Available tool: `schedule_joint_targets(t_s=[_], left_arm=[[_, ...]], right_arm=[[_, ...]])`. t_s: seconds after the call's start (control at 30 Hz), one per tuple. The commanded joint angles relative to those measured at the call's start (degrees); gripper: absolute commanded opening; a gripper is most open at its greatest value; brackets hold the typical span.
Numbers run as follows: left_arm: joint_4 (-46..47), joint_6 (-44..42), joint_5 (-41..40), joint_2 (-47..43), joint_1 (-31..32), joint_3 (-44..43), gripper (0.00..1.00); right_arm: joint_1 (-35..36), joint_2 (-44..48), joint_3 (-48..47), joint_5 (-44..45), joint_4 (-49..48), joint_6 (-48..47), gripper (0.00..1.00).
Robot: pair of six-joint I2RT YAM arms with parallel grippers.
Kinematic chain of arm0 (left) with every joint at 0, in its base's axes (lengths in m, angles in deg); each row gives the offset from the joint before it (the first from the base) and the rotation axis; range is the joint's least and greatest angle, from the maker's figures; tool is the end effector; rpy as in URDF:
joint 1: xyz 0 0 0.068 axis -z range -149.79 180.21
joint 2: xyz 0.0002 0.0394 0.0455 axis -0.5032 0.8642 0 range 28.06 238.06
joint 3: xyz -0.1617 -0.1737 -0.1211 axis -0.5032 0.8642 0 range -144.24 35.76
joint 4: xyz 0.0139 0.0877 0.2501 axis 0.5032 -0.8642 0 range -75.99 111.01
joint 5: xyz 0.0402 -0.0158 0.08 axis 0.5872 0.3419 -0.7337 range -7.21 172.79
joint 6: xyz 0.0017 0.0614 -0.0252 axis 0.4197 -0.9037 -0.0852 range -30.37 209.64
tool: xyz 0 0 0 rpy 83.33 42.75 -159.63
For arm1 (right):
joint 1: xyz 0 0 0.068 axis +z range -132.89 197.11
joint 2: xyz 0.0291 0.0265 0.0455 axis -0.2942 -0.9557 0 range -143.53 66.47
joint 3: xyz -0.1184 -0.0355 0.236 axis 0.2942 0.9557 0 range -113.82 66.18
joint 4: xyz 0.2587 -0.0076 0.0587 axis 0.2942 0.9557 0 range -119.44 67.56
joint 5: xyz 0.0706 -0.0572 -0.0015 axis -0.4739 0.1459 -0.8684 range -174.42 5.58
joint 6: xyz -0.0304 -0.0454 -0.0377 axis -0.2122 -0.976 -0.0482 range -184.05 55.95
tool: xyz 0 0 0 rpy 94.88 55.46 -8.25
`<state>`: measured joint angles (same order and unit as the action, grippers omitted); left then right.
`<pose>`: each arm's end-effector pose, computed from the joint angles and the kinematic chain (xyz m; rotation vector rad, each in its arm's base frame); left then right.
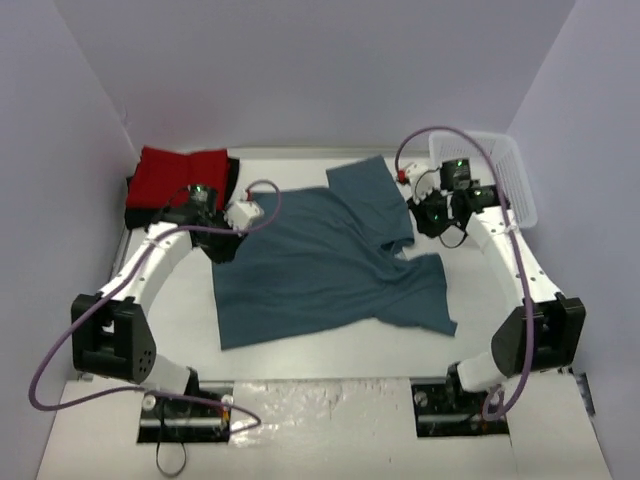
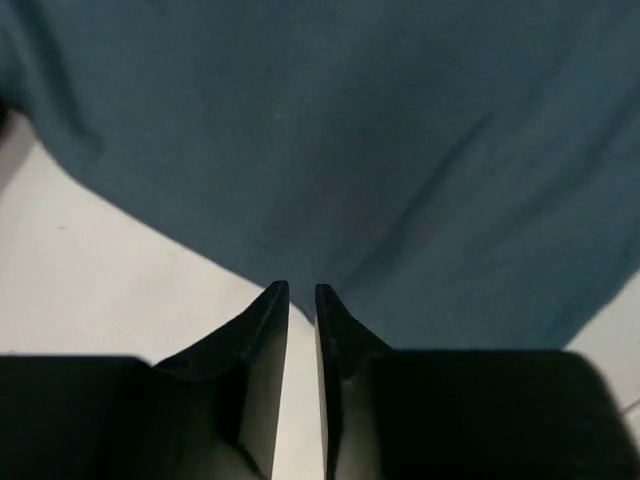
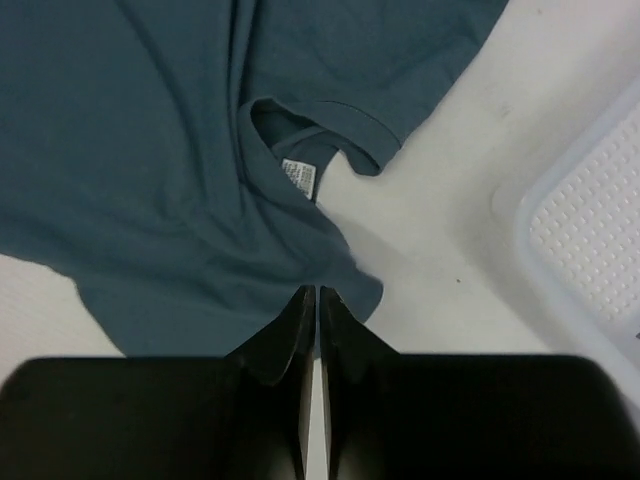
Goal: Fold and stack the t-shirts
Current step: Flatten out the tshirt
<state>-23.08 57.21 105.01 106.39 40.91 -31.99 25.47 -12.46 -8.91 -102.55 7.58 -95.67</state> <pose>0.2861 -0.0742 0.2786 1.0424 2.2215 -0.3253 0.3113 0.0623 0.3282 -0.9190 2.0489 0.1434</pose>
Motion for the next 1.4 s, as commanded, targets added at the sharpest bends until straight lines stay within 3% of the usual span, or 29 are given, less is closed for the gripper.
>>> schedule_joint_targets(t_s=[0.0, 0.03, 0.1, 0.37, 0.57, 0.73, 1.03, 1.37], left_arm=[[5.9, 6.4, -2.2, 6.0, 0.7, -2.3, 0.16], [7.0, 7.4, -2.6, 7.4, 0.7, -2.7, 0.06], [11.7, 10.1, -4.6, 9.9, 0.9, -2.1, 0.04], [18.7, 13.5, -10.5, 14.2, 1.3, -2.0, 0.08], [19.7, 12.7, -12.6, 14.0, 1.5, -0.7, 0.11], [19.9, 12.7, -12.7, 13.2, 1.5, -0.5, 0.18], [21.6, 13.5, -16.8, 12.5, 1.5, -0.6, 0.51], [22.7, 14.8, -21.7, 13.9, 1.5, -1.4, 0.63]], right_arm=[[1.2, -10.2, -5.8, -0.7, -4.1, 3.7, 0.0], [1.7, -15.2, -7.4, -0.1, -4.1, 4.1, 0.0], [2.8, -20.2, -12.3, 0.7, -4.2, 4.7, 0.0], [5.9, -47.1, -35.1, 7.4, -4.0, 8.0, 0.0], [6.8, -58.5, -46.0, 12.9, -3.4, 10.4, 0.0], [6.4, -62.7, -48.9, 17.1, -3.4, 11.0, 0.0], [0.9, -69.8, -53.7, 24.8, -3.5, 14.2, 0.0], [-1.9, -71.5, -53.6, 28.9, -3.7, 14.0, 0.0]])
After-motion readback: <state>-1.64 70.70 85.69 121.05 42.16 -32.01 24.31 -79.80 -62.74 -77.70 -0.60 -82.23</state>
